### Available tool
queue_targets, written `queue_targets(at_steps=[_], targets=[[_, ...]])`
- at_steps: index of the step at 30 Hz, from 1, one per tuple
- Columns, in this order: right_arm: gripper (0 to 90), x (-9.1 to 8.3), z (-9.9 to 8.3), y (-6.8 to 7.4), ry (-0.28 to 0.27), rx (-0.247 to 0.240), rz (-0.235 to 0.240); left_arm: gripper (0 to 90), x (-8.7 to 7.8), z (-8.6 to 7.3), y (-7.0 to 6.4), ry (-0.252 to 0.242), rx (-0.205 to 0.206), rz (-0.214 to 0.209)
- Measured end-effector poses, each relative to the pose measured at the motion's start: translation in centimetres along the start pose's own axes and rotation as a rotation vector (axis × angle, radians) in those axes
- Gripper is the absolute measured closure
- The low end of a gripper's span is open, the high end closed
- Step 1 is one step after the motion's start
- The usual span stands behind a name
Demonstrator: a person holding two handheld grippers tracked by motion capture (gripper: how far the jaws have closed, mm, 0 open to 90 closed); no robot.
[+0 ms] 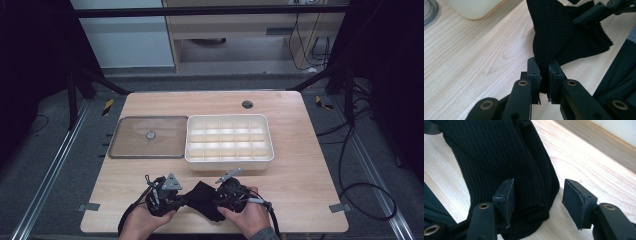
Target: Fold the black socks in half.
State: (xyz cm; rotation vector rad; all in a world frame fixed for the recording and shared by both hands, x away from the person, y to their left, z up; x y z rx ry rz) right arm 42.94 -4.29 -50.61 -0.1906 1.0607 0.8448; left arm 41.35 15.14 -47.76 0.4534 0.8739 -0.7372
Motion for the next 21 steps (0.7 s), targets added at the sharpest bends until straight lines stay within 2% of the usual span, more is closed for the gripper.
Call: queue_targets(at_steps=[3, 4, 5, 7, 13, 21], targets=[[46.2, 0.25, -0.03, -0.08, 0.008, 0.003, 0.006, 82.6, -0.14, 0.06, -0.11, -0.005, 0.002, -0.003], [50.9, 0.45, -0.08, -0.01, 0.012, -0.002, 0.022, 82.6, -0.21, 0.10, -0.19, -0.006, 0.004, -0.005], [50.9, 0.45, -0.08, -0.01, 0.012, -0.002, 0.022, 82.6, -0.25, 0.14, -0.24, -0.007, 0.007, -0.004], [56.7, 0.48, -0.05, 0.13, 0.010, -0.004, 0.040, 82.5, -0.37, 0.22, -0.35, -0.009, 0.009, -0.008], [63.8, 0.52, -0.06, 0.13, 0.006, -0.006, 0.058, 82.6, -0.64, 0.43, -0.55, -0.013, 0.019, -0.011], [70.1, 0.72, 0.37, 0.24, 0.007, -0.020, 0.054, 82.6, -1.07, 0.83, -0.56, -0.020, 0.030, -0.007]])
Point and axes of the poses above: each handheld gripper's, and its own axes: x roughly forward along the jaws, z roughly out of its top, y roughly to its left, the point moved 4 cm from there along x, roughly forward along the jaws, and after that the axes turned 9 degrees about z, right-handed, at the moved point
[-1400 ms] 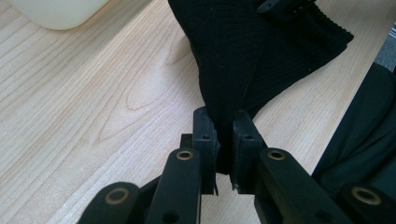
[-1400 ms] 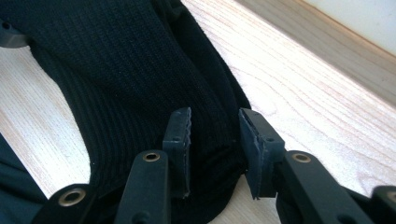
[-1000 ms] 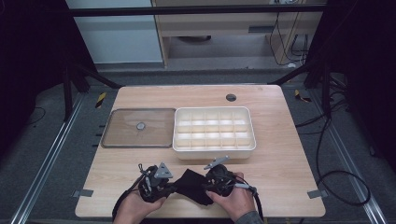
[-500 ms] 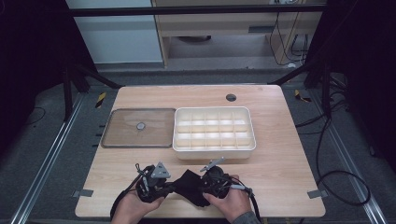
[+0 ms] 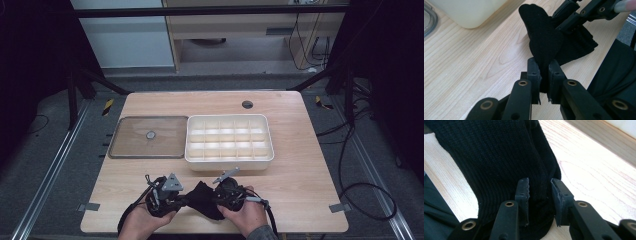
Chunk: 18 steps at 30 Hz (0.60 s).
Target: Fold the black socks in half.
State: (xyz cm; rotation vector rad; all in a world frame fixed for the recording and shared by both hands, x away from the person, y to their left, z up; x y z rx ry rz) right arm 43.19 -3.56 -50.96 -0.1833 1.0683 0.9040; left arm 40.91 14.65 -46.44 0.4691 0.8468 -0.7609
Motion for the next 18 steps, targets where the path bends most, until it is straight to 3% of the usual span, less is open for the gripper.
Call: queue_targets(at_steps=[18], targets=[[73.3, 0.68, 1.07, -0.65, -0.054, 0.021, 0.009, 82.6, -0.48, 0.34, -0.22, -0.012, 0.035, 0.000]])
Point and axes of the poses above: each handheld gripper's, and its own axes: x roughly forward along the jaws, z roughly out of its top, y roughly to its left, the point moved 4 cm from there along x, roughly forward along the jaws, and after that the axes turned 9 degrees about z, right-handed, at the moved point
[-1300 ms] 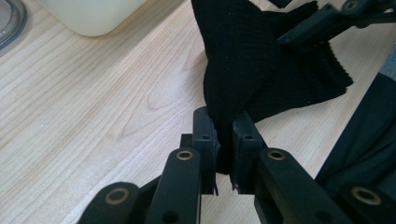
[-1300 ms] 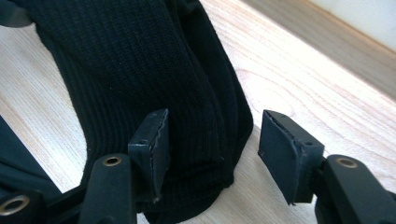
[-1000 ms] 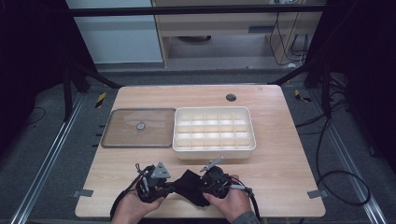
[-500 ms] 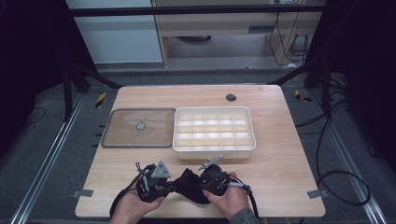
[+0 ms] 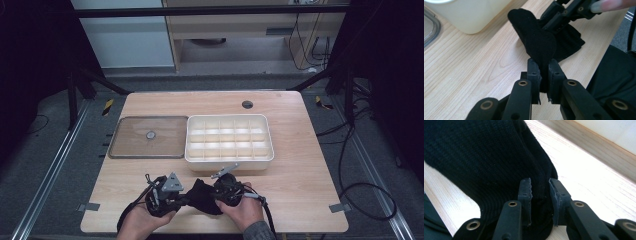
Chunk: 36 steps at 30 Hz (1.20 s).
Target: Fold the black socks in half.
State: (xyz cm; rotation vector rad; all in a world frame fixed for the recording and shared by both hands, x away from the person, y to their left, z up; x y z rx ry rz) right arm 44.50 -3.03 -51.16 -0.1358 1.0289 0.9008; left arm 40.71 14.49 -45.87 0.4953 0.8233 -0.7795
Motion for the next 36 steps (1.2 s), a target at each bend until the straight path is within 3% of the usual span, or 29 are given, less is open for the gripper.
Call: queue_targets(at_steps=[6, 18, 21, 23, 27, 32, 36], targets=[[73.3, 0.3, 0.3, 0.0, -0.008, 0.002, -0.002, 82.6, -0.2, 0.6, -0.6, -0.013, 0.024, -0.014], [72.3, 0.3, 0.4, -0.5, -0.047, -0.005, 0.024, 82.6, 0.8, 1.8, -3.0, -0.022, 0.092, -0.051], [69.9, 0.3, 0.4, -0.6, -0.056, -0.017, 0.025, 82.6, 1.2, 2.0, -3.3, -0.022, 0.095, -0.057], [63.5, -0.2, 0.5, -0.6, -0.073, -0.015, 0.015, 82.6, 1.5, 2.1, -3.4, -0.012, 0.100, -0.042], [55.7, -2.1, 0.5, -0.7, -0.103, -0.021, -0.012, 82.6, 1.7, 2.2, -3.5, -0.006, 0.101, -0.039], [60.6, -4.1, -0.1, -0.4, -0.104, -0.045, -0.017, 82.6, 1.7, 2.3, -3.6, -0.010, 0.101, -0.036], [70.0, -4.3, -0.8, -0.4, -0.099, -0.062, -0.006, 82.6, 1.8, 2.4, -3.8, -0.012, 0.105, -0.040]])
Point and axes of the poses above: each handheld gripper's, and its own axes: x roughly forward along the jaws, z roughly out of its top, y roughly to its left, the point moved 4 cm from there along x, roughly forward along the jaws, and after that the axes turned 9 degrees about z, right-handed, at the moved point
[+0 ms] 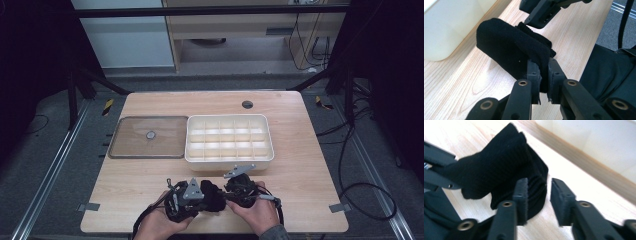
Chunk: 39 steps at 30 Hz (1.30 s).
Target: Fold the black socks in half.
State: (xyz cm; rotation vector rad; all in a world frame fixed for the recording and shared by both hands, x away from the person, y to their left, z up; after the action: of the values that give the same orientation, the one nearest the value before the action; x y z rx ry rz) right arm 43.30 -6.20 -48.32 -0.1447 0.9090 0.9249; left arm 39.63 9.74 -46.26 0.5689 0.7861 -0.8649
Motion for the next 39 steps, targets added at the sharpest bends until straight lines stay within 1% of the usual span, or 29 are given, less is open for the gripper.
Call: queue_targets(at_steps=[1, 2, 4, 6, 7, 10, 12, 18, 23, 26, 28, 29, 30, 31, 32, 37, 39], targets=[[72.2, 0.1, -0.2, 0.0, 0.004, -0.005, 0.004, 82.6, 0.1, 0.0, -0.1, -0.001, 0.003, -0.003], [74.1, 0.3, -0.5, 0.0, 0.016, 0.002, 0.007, 82.5, 0.1, 0.1, -0.1, 0.000, 0.003, -0.002], [75.7, 0.7, -0.8, -0.2, 0.032, 0.006, 0.010, 82.6, 0.1, 0.1, -0.1, 0.001, 0.005, -0.004], [77.0, 1.2, -1.2, -0.1, 0.043, 0.020, 0.028, 82.6, 0.2, 0.1, 0.0, 0.000, 0.005, -0.008], [77.6, 1.4, -1.3, -0.2, 0.046, 0.020, 0.028, 82.6, 0.2, 0.1, 0.0, 0.000, 0.006, -0.009], [78.3, 1.7, -1.6, -0.3, 0.045, 0.026, 0.029, 82.5, 0.4, 0.1, -0.1, -0.006, 0.005, -0.029], [78.4, 1.8, -1.7, -0.4, 0.044, 0.033, 0.032, 82.6, 0.7, 0.1, -0.3, -0.008, 0.012, -0.041], [78.4, 1.9, -1.9, -0.6, 0.041, 0.045, 0.034, 82.6, 1.4, 0.4, -1.3, -0.013, 0.029, -0.072], [77.6, 2.0, -2.1, -0.7, 0.036, 0.048, 0.041, 82.5, 2.4, 0.6, -1.9, 0.005, 0.051, -0.102], [74.1, 1.9, -2.3, -0.9, 0.036, 0.054, 0.045, 82.4, 3.0, 0.5, -2.0, 0.015, 0.048, -0.111], [73.0, 1.6, -2.4, -1.0, 0.034, 0.057, 0.045, 82.3, 3.3, 0.5, -2.1, 0.020, 0.045, -0.125], [73.0, 1.6, -2.4, -1.0, 0.034, 0.057, 0.045, 82.3, 3.3, 0.5, -2.1, 0.020, 0.045, -0.125], [72.7, 1.0, -2.6, -1.1, 0.023, 0.063, 0.043, 82.3, 3.5, 0.4, -2.2, 0.022, 0.038, -0.131], [72.7, 1.0, -2.6, -1.1, 0.023, 0.063, 0.043, 82.3, 3.5, 0.4, -2.2, 0.022, 0.038, -0.131], [72.6, 0.5, -2.9, -1.3, 0.022, 0.061, 0.031, 82.2, 3.8, 0.4, -2.2, 0.029, 0.036, -0.138], [72.1, -0.4, -3.2, -1.7, 0.012, 0.072, 0.019, 82.0, 4.3, 0.5, -2.3, 0.036, 0.024, -0.147], [71.9, -0.6, -3.3, -1.8, 0.006, 0.070, 0.018, 81.8, 4.5, 0.5, -2.3, 0.037, 0.021, -0.151]])
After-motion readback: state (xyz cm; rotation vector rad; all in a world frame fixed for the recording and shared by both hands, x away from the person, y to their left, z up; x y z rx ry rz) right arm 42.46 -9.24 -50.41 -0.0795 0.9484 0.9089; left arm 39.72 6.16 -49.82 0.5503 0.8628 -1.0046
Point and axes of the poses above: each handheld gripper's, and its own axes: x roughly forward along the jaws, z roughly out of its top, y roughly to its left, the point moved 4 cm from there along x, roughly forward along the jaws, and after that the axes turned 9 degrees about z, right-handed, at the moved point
